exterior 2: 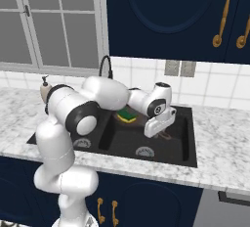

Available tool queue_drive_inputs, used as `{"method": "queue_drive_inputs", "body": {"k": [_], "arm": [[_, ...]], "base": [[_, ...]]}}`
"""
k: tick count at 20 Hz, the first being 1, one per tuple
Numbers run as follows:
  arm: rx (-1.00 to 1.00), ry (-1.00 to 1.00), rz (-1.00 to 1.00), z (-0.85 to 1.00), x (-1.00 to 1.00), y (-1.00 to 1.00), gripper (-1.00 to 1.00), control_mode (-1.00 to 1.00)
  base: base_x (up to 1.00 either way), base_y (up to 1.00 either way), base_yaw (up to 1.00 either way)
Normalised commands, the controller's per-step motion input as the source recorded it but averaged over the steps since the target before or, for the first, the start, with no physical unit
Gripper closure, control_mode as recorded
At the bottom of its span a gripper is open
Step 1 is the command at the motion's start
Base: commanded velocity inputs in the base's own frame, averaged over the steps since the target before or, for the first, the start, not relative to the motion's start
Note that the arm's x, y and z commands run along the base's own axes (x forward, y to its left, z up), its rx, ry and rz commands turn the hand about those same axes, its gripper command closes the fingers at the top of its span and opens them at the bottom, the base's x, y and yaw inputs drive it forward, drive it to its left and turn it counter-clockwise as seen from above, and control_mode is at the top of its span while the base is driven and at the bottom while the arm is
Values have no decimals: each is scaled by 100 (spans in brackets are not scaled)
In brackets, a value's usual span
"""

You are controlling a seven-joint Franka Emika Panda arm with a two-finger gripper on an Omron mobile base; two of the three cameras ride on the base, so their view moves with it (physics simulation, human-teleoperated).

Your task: Pick the pan and sponge and place them into the sink. Then turn on the water.

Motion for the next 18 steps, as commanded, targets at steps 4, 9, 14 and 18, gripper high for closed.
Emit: {"method": "queue_drive_inputs", "body": {"k": [4, 9, 14, 18], "arm": [[1, 0, 9, -15, 1, 0, 100, -100], [0, 2, 9, -28, 8, 0, 100, -100], [1, 6, 6, -40, 24, 0, 100, -100], [0, 4, 0, -26, 28, 0, 100, -100]], "base": [[0, 0, 0], [0, 0, 0], [0, 0, 0], [0, 0, 0]]}}
